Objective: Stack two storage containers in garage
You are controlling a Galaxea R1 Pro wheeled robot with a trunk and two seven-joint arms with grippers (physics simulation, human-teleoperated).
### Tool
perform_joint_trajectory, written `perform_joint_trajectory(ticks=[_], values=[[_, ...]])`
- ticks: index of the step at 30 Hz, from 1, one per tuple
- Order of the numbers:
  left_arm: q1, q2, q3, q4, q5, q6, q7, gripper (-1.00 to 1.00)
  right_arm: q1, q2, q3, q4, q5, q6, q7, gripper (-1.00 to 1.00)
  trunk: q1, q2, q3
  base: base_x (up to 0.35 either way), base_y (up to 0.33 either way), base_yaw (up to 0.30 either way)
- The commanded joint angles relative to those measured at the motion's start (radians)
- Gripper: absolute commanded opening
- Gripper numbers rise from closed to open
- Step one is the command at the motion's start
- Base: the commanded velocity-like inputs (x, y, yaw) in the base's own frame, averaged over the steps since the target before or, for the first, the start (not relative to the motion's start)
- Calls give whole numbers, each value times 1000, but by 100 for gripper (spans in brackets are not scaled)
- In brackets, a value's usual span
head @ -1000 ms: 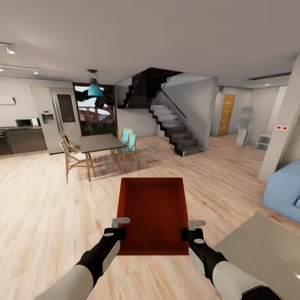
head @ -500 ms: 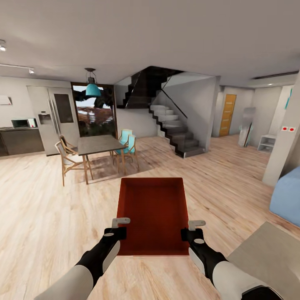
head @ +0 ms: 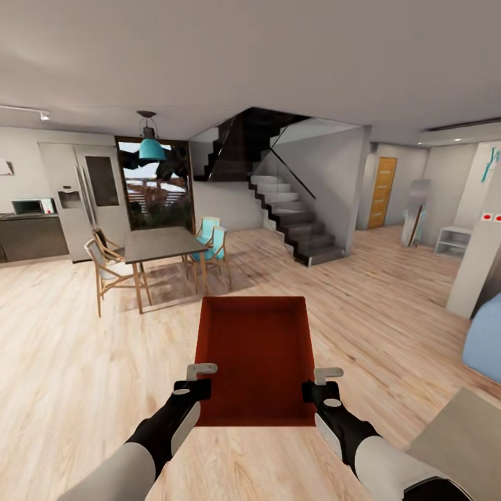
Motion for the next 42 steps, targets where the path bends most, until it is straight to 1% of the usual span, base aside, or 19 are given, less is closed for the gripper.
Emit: perform_joint_trajectory(ticks=[1, 38, 42], values=[[-1, 0, 12, -23, 38, -35, 14, -100, 0, 19, -17, 3, -15, -6, -2, -100, 1, -1, -2, 323, 0, 0], [-2, 0, 14, -23, 38, -35, 15, -100, 0, 19, -17, 3, -15, -9, -3, -100, 1, -1, -2, 323, 0, 0], [-1, 0, 14, -23, 38, -36, 15, -100, 0, 20, -19, 3, -15, -11, -3, -100, 1, -1, -2, 323, 0, -102]])
